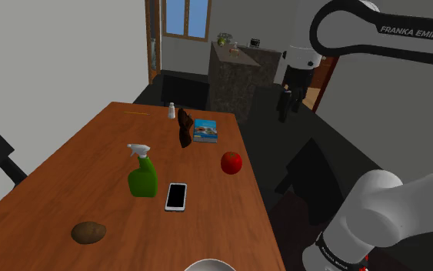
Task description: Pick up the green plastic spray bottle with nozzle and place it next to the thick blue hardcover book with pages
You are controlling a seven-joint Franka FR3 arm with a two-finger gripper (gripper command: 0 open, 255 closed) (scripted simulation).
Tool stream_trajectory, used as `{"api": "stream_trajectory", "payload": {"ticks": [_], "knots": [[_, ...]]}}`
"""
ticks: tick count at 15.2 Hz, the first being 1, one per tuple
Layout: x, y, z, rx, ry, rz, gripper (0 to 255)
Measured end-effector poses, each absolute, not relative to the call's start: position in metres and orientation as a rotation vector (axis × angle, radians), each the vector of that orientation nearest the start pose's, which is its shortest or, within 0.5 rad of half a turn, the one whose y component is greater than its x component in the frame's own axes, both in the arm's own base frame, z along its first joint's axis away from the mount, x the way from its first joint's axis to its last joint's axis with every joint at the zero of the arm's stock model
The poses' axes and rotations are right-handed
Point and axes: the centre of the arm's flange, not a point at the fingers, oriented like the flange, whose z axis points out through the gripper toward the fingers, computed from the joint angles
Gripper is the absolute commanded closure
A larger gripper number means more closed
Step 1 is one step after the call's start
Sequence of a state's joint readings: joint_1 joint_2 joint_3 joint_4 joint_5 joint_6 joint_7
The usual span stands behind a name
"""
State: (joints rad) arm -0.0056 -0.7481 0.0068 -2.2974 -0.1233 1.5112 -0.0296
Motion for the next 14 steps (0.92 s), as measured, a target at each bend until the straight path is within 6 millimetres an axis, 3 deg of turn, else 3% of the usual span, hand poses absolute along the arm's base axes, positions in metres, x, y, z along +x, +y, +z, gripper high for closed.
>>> {"api": "stream_trajectory", "payload": {"ticks": [5, 14], "knots": [[0.339, 0.003, 0.586, -3.250, -0.118, 0.054, 0], [0.426, 0.064, 0.548, -3.186, -0.347, 0.018, 0]]}}
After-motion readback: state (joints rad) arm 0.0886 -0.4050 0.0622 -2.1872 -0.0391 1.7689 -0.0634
